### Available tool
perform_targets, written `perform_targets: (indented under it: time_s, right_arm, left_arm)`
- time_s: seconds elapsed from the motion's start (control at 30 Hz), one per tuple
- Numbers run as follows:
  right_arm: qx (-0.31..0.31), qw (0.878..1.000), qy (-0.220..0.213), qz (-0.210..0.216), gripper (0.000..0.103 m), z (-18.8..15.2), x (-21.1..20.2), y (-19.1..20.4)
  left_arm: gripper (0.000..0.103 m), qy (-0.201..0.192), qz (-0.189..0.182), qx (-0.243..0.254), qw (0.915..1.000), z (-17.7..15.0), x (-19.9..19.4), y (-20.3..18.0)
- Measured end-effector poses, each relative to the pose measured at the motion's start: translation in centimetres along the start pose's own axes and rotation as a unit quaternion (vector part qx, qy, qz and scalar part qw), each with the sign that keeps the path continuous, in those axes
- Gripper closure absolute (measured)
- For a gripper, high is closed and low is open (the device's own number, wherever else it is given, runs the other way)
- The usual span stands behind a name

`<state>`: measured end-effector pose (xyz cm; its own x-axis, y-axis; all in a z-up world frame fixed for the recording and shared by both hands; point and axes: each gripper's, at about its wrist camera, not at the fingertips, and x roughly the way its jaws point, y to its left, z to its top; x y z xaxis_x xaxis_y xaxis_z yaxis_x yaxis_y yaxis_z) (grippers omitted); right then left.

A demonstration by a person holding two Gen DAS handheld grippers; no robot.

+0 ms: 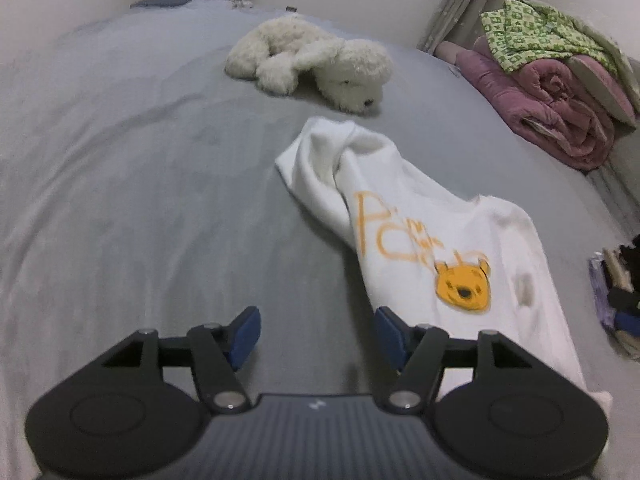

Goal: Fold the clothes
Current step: 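Open both grippers and lay the sweatshirt flat on the bed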

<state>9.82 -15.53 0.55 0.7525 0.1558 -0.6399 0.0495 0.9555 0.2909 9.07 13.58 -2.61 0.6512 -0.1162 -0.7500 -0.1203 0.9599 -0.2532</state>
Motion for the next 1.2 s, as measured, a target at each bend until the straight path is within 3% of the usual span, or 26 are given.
perform_targets:
  time_s: [0.2, 0.27, 0.43, 0.8, 0.9, 1.03, 1.1, 1.17, 1.2]
  right_arm:
    - [-0.010, 1.000, 0.025, -0.007, 0.038, -2.8, -0.2, -1.0]
    - [-0.014, 0.999, 0.034, -0.010, 0.038, -3.7, -0.2, -1.3]
    - [-0.024, 0.998, 0.066, -0.008, 0.038, -5.1, 0.7, -1.7]
    - [-0.050, 0.991, 0.117, 0.034, 0.038, -6.6, 2.8, -0.9]
    - [-0.071, 0.989, 0.119, 0.042, 0.038, -6.9, 3.1, 0.2]
    - [-0.117, 0.986, 0.117, 0.022, 0.038, -7.8, 3.7, 1.2]
    - [-0.143, 0.984, 0.107, 0.010, 0.044, -8.2, 3.8, 1.7]
    - [-0.174, 0.980, 0.093, -0.003, 0.064, -8.5, 3.7, 2.0]
    - [-0.184, 0.979, 0.088, -0.006, 0.069, -8.7, 3.6, 2.0]
  left_arm:
    - [0.039, -0.003, -0.022, -0.005, 0.9997, -2.8, -1.0, 0.9]
    - [0.042, 0.018, -0.016, -0.007, 0.9997, -3.3, -0.4, 1.1]
    - [0.043, 0.022, -0.039, -0.016, 0.9989, -3.2, 0.0, 1.6]
    - [0.060, 0.051, -0.114, -0.093, 0.9879, -2.7, 2.3, 1.6]
    - [0.066, 0.062, -0.129, -0.096, 0.9850, -2.8, 2.8, 0.8]
    - [0.070, 0.066, -0.131, -0.088, 0.9852, -3.0, 3.1, 0.0]
    - [0.070, 0.066, -0.130, -0.085, 0.9857, -3.0, 3.1, -0.1]
    - [0.072, 0.065, -0.129, -0.082, 0.9861, -3.0, 3.0, -0.1]
    - [0.073, 0.065, -0.131, -0.083, 0.9858, -2.9, 3.0, -0.1]
